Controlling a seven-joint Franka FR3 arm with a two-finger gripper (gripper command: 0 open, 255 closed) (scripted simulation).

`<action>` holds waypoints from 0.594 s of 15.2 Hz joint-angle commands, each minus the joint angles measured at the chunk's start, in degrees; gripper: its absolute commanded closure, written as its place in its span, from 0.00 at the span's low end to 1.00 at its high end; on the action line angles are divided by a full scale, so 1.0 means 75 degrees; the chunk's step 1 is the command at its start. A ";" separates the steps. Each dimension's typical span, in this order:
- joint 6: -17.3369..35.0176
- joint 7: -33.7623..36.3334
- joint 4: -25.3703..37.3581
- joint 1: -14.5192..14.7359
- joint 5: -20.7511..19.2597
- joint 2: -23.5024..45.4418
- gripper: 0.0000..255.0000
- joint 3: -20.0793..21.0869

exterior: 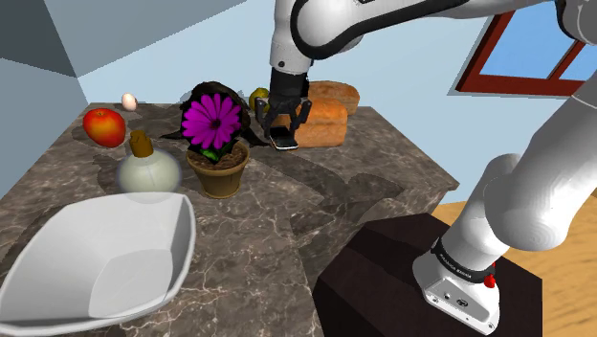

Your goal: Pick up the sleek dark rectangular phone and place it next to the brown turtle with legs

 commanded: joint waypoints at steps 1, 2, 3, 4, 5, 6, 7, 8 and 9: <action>0.0200 0.0015 -0.0124 0.0012 -0.0002 0.0071 1.00 0.0015; 0.0301 0.0012 -0.0192 0.0013 -0.0003 0.0104 1.00 0.0018; 0.0402 0.0009 -0.0259 0.0015 -0.0005 0.0138 1.00 0.0020; 0.0503 0.0007 -0.0324 0.0016 -0.0006 0.0174 1.00 0.0022; 0.0604 0.0004 -0.0387 0.0017 -0.0008 0.0212 1.00 0.0024; 0.0705 0.0002 -0.0449 0.0019 -0.0009 0.0252 1.00 0.0026; 0.0806 0.0000 -0.0510 0.0020 -0.0011 0.0293 1.00 0.0027; 0.0907 -0.0002 -0.0568 0.0021 -0.0014 0.0335 1.00 0.0029; 0.1008 -0.0004 -0.0625 0.0023 -0.0016 0.0380 1.00 0.0031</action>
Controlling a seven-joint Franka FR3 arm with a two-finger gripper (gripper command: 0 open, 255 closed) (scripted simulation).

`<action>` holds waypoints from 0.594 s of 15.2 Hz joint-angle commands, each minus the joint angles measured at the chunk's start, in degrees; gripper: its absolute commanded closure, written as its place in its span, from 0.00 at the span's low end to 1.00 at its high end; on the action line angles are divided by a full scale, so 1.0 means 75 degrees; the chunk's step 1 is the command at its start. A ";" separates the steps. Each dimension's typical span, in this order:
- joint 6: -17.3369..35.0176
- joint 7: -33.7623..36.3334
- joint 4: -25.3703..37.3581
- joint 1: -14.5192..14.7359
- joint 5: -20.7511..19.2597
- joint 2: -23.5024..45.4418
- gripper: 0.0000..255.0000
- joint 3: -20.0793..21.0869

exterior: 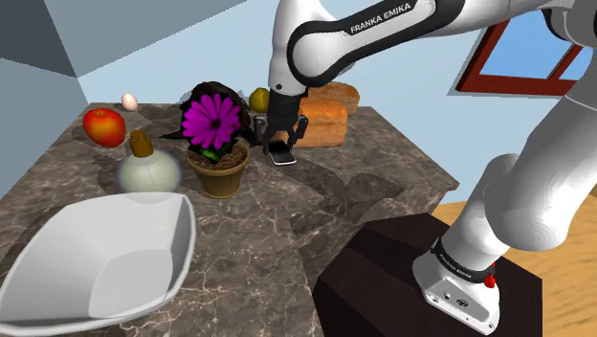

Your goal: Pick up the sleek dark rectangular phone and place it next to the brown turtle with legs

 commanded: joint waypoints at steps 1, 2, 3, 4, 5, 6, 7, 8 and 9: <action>0.0230 -0.0008 -0.0123 0.0000 -0.0007 0.0104 1.00 0.0001; 0.0331 -0.0010 -0.0177 0.0001 -0.0010 0.0151 1.00 0.0002; 0.0432 -0.0011 -0.0229 0.0003 -0.0013 0.0200 1.00 0.0004; 0.0533 -0.0012 -0.0279 0.0004 -0.0017 0.0251 1.00 0.0006; 0.0633 -0.0013 -0.0328 0.0005 -0.0021 0.0303 1.00 0.0007; 0.0734 -0.0014 -0.0376 0.0007 -0.0025 0.0357 1.00 0.0008; 0.0835 -0.0015 -0.0421 0.0008 -0.0029 0.0412 1.00 0.0009; 0.0935 -0.0015 -0.0465 0.0010 -0.0034 0.0469 1.00 0.0010; 0.1036 -0.0015 -0.0508 0.0011 -0.0039 0.0527 1.00 0.0011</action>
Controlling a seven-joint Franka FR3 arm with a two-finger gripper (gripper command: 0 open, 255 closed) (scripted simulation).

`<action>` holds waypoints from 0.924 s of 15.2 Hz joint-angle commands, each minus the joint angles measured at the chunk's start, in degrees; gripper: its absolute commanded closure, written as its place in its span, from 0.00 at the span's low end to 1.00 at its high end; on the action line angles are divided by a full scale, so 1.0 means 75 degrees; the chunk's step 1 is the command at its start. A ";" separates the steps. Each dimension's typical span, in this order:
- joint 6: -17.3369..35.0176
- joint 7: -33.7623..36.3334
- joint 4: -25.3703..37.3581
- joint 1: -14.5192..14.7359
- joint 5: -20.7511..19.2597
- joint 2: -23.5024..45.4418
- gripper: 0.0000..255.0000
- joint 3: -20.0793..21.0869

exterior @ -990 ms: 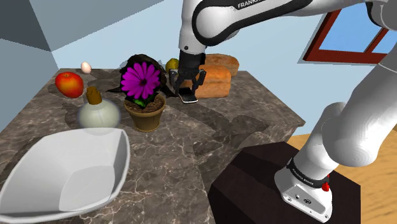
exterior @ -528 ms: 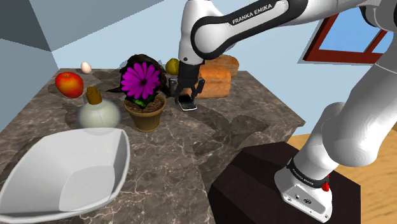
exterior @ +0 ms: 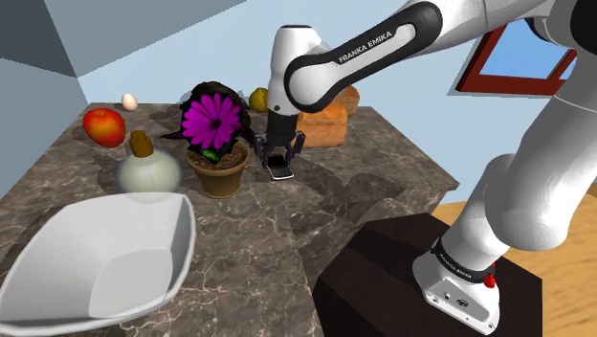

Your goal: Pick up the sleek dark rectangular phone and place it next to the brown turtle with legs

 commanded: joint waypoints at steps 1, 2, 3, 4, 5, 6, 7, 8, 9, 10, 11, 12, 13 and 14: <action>0.0202 0.0000 -0.0090 0.0004 -0.0008 0.0108 1.00 0.0002; 0.0368 0.0000 -0.0154 0.0006 -0.0018 0.0210 1.00 0.0003; 0.0368 0.0000 -0.0155 0.0007 -0.0018 0.0209 1.00 0.0003; 0.0368 0.0000 -0.0155 0.0007 -0.0018 0.0210 1.00 0.0003; 0.0368 0.0000 -0.0154 0.0007 -0.0018 0.0210 1.00 0.0003; 0.0368 0.0000 -0.0154 0.0007 -0.0018 0.0210 1.00 0.0003; 0.0368 0.0000 -0.0154 0.0007 -0.0018 0.0210 1.00 0.0003; 0.0368 0.0000 -0.0154 0.0007 -0.0018 0.0210 1.00 0.0003; 0.0368 0.0000 -0.0154 0.0007 -0.0018 0.0210 1.00 0.0003; 0.0368 0.0000 -0.0154 0.0007 -0.0018 0.0210 1.00 0.0003; 0.0368 0.0000 -0.0154 0.0007 -0.0018 0.0210 0.00 0.0003; 0.0368 0.0000 -0.0154 0.0007 -0.0018 0.0210 0.00 0.0003; 0.0368 0.0000 -0.0154 0.0007 -0.0018 0.0210 0.00 0.0003; 0.0368 0.0000 -0.0154 0.0007 -0.0018 0.0210 0.00 0.0003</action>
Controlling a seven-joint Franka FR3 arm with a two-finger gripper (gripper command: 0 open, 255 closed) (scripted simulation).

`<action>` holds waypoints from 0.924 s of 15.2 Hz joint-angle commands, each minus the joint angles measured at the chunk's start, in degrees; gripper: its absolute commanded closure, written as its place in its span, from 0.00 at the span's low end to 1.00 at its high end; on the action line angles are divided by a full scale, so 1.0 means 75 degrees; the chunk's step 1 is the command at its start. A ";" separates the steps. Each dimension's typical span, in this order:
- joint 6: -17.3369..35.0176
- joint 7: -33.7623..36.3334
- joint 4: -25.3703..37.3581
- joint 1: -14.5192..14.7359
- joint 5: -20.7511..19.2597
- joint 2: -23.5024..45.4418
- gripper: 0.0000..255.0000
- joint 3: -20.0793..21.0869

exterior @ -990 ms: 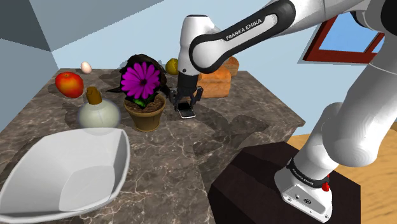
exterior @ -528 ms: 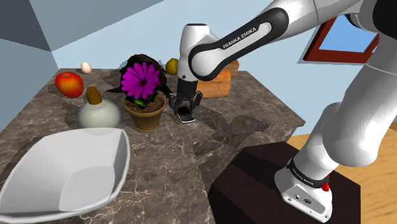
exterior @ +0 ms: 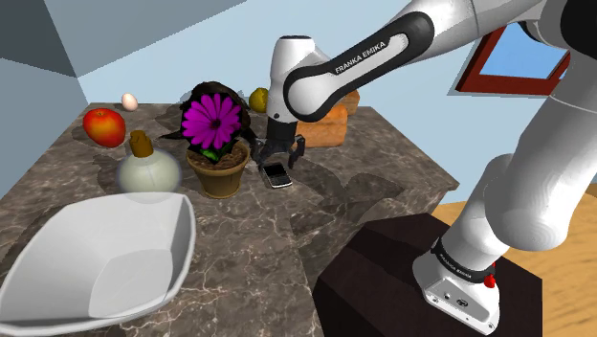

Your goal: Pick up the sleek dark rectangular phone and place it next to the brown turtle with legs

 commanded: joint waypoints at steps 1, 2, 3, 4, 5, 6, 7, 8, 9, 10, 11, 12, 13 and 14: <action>0.0000 0.0000 0.0000 0.0000 0.0000 0.0000 0.00 0.0000; 0.0000 0.0000 0.0000 0.0000 0.0000 0.0000 0.00 0.0000; -0.0249 -0.0013 0.0091 -0.0011 0.0016 -0.0158 0.00 -0.0006; -0.0500 -0.0025 0.0193 -0.0021 0.0030 -0.0307 0.00 -0.0013; -0.0751 -0.0035 0.0305 -0.0031 0.0041 -0.0447 0.00 -0.0022; -0.0949 -0.0042 0.0400 -0.0039 0.0049 -0.0550 0.00 -0.0029; -0.0949 -0.0042 0.0400 -0.0038 0.0049 -0.0550 0.00 -0.0030; -0.0949 -0.0042 0.0399 -0.0038 0.0049 -0.0550 0.00 -0.0030; -0.0949 -0.0042 0.0400 -0.0038 0.0049 -0.0550 0.00 -0.0030; -0.0949 -0.0042 0.0400 -0.0038 0.0049 -0.0550 0.00 -0.0030; -0.0949 -0.0042 0.0400 -0.0038 0.0049 -0.0550 0.00 -0.0030; -0.0949 -0.0042 0.0400 -0.0038 0.0049 -0.0550 0.00 -0.0030; -0.0949 -0.0042 0.0400 -0.0038 0.0049 -0.0550 0.00 -0.0030; -0.0948 -0.0042 0.0400 -0.0038 0.0049 -0.0549 0.00 -0.0030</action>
